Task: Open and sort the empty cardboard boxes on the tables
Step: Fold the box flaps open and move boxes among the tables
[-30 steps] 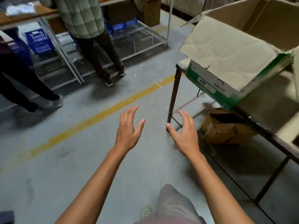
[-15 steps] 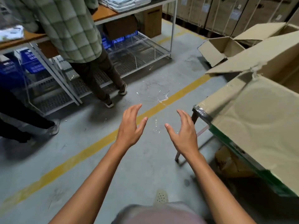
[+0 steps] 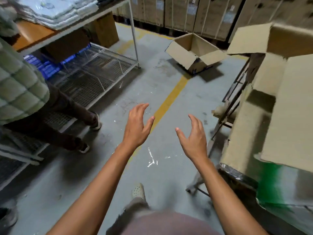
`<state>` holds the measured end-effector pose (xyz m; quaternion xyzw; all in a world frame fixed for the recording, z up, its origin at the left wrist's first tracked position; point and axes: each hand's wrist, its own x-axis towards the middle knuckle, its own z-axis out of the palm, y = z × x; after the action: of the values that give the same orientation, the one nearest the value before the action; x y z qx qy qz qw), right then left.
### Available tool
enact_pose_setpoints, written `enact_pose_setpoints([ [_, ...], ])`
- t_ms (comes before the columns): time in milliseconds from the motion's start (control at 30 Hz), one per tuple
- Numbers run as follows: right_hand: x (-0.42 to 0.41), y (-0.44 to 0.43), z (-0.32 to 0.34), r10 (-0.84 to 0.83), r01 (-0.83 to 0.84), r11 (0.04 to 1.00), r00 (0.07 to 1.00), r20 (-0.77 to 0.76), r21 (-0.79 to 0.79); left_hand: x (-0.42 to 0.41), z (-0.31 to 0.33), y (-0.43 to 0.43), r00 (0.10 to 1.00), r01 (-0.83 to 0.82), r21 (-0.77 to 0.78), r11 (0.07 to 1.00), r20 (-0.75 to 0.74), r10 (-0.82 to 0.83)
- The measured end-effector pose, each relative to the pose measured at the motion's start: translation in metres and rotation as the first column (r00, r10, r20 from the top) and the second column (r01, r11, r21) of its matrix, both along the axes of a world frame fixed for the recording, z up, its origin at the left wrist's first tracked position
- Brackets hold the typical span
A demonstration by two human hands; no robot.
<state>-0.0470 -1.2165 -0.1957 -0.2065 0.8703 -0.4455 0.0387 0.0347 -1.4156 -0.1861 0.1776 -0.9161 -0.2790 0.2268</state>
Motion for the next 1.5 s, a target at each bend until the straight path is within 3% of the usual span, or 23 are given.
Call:
enact_pose_setpoints([
  [233,-0.084,-0.095,0.024,-0.235,0.235,0.972,0.971,-0.042,-0.014,-0.125,0.033,-0.115,0.977,0.208,-0.045,0.977,-0.032,-0.210],
  [500,-0.222,-0.165,0.044,-0.396,0.388,0.916,0.915,-0.081,-0.100,-0.296,0.050,-0.184,0.935,0.340,-0.075,0.938,-0.081,-0.345],
  [767,-0.409,-0.212,0.074,-0.456,0.433,0.885,0.879,-0.137,-0.169,-0.495,0.085,-0.217,0.885,0.432,-0.132,0.892,-0.131,-0.448],
  [933,-0.516,-0.223,0.096,-0.487,0.471,0.873,0.855,-0.177,-0.128,-0.613,0.107,-0.225,0.855,0.471,-0.134,0.872,-0.177,-0.488],
  [1233,-0.701,-0.240,0.078,-0.593,0.582,0.805,0.784,-0.186,-0.113,-0.825,0.078,-0.243,0.790,0.576,-0.092,0.812,-0.194,-0.582],
  [1500,-0.874,-0.261,0.069,-0.711,0.700,0.703,0.688,-0.143,-0.129,-1.034,0.069,-0.262,0.667,0.717,-0.117,0.687,-0.170,-0.725],
])
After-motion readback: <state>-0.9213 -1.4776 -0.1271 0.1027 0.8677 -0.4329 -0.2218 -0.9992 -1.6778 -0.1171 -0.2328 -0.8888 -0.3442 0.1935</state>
